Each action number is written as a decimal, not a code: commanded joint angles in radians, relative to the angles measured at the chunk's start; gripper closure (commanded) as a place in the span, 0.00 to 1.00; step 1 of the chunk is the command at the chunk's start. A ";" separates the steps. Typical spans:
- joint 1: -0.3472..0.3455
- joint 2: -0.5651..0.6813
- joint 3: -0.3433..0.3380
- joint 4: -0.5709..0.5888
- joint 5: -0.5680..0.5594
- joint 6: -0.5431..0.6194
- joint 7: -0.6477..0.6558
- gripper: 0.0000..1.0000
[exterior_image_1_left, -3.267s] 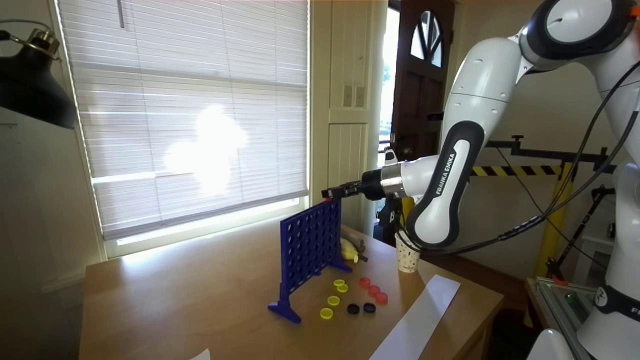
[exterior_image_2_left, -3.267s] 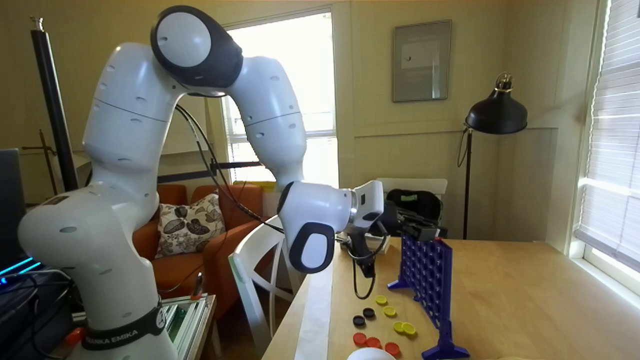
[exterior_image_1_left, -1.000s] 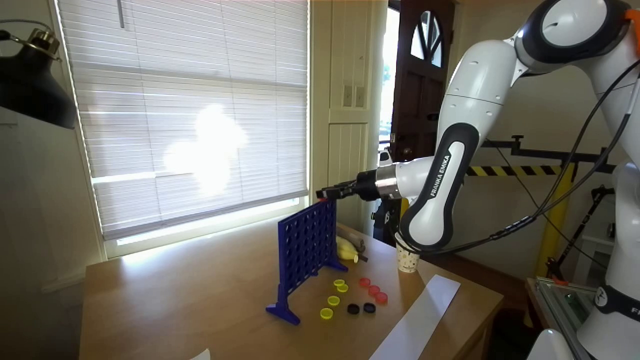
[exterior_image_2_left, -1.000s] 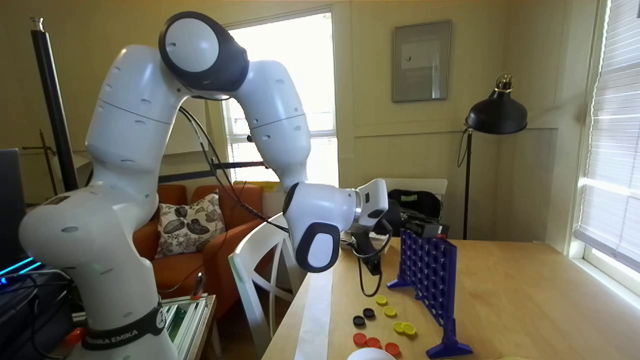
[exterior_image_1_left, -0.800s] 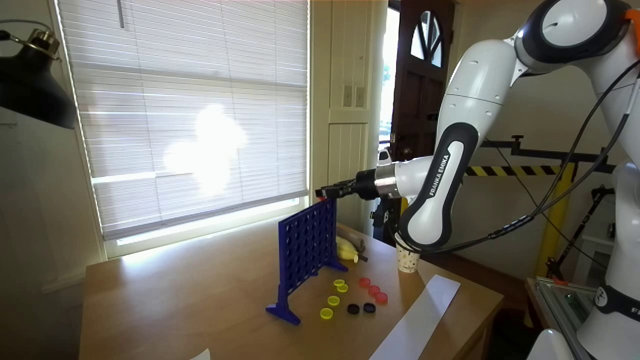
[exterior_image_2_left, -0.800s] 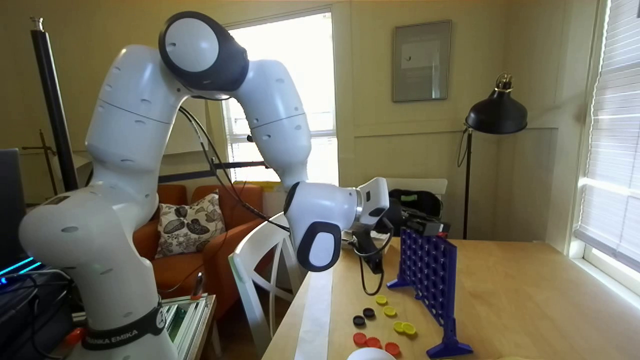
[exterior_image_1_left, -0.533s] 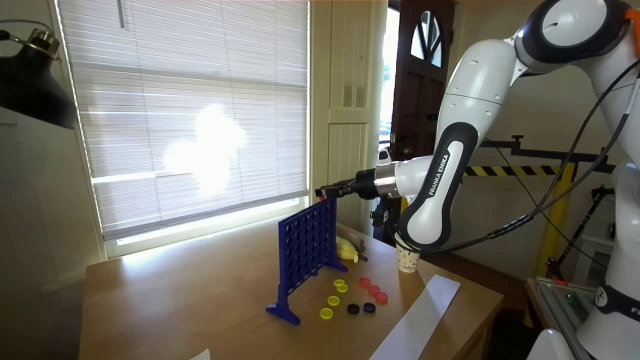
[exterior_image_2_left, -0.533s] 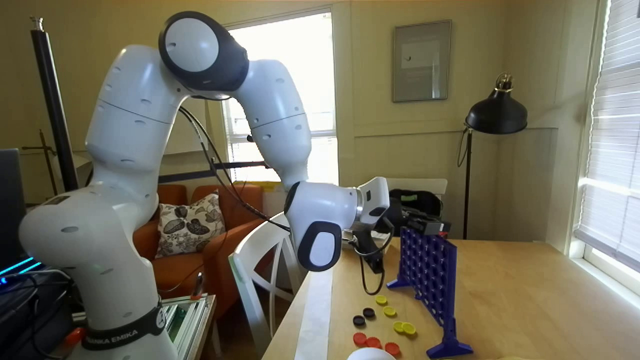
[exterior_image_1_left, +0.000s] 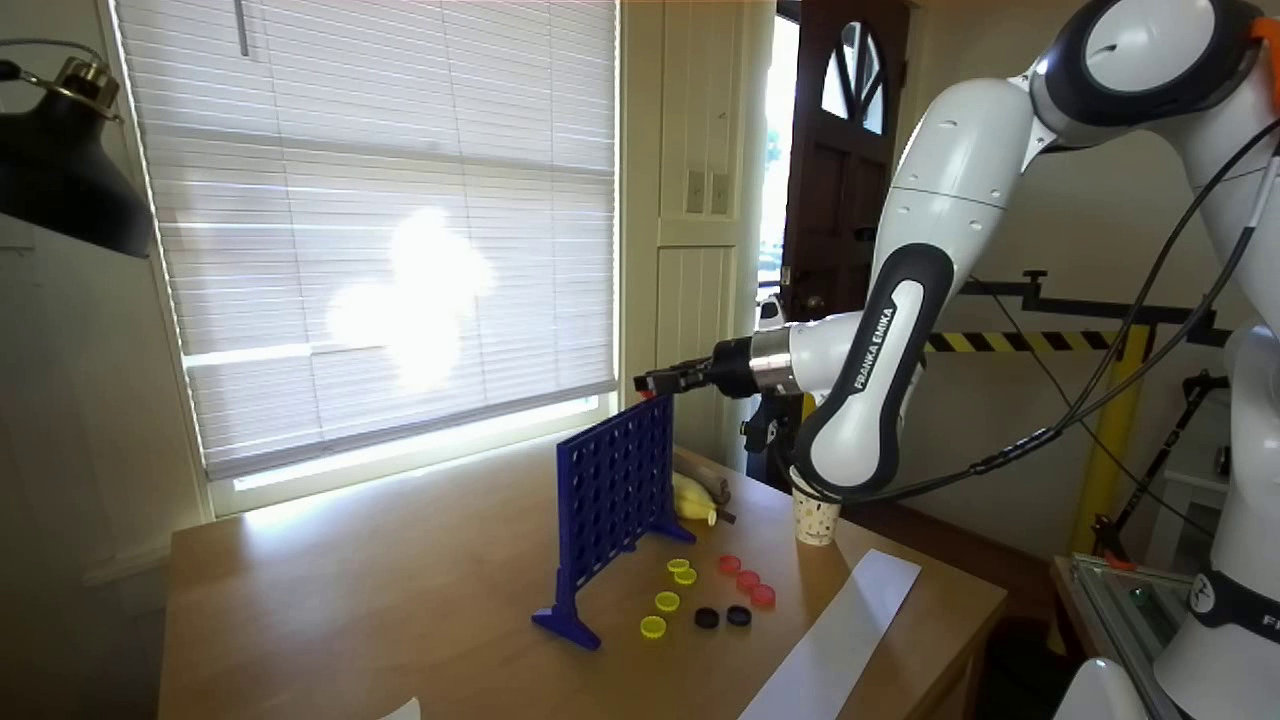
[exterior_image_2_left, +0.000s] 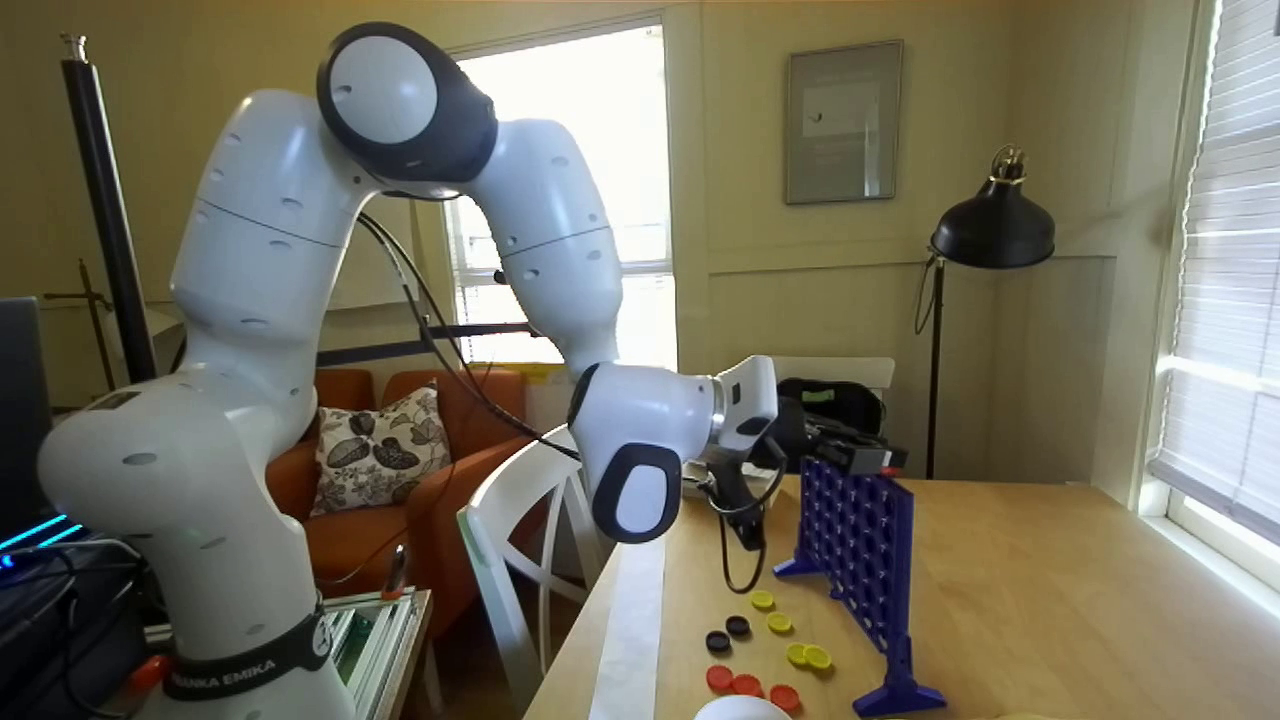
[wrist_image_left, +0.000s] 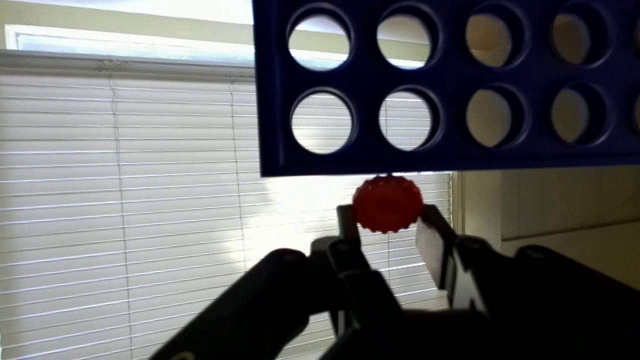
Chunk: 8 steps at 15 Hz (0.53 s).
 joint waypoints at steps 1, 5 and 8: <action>0.014 -0.007 -0.001 -0.020 0.049 0.029 -0.015 0.90; 0.014 -0.002 0.003 -0.015 0.050 0.028 -0.007 0.90; 0.017 -0.002 0.009 -0.024 0.052 0.028 0.000 0.90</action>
